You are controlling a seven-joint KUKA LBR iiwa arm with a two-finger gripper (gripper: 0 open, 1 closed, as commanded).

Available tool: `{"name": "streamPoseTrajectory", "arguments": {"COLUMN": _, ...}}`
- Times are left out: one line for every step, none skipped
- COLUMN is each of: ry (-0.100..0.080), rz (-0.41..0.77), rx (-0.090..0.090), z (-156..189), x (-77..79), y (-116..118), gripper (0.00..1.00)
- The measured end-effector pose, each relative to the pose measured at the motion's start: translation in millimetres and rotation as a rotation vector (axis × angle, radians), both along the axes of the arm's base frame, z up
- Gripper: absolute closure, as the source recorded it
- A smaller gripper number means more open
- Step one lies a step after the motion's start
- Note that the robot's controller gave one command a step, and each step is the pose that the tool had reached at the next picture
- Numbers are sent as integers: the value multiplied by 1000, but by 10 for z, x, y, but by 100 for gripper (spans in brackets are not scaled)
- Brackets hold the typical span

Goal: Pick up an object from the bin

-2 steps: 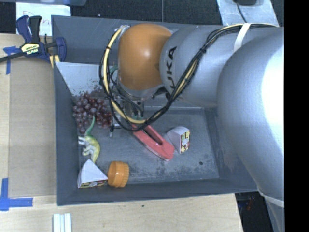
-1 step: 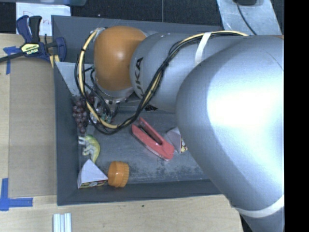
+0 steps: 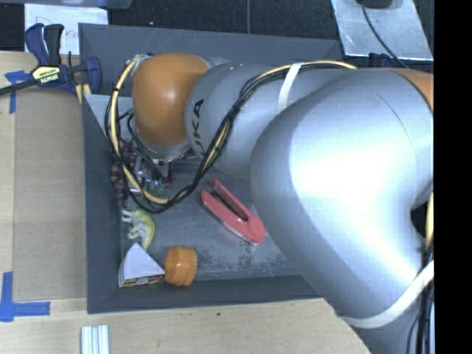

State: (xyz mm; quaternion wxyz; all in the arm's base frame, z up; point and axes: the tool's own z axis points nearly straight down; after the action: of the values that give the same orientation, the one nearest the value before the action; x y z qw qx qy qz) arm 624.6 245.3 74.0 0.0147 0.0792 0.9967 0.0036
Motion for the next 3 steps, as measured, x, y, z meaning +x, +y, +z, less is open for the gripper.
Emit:
{"name": "streamPoseTrajectory", "arguments": {"ry": -6, "rz": -220, "rx": 12, "z": 41, "x": 10, "y": -3, "gripper": 100}}
{"name": "streamPoseTrajectory", "arguments": {"ry": -6, "rz": -220, "rx": 12, "z": 40, "x": 9, "y": -3, "gripper": 100}}
{"name": "streamPoseTrajectory", "arguments": {"ry": 9, "rz": -221, "rx": 6, "z": 229, "x": -37, "y": -20, "gripper": 100}}
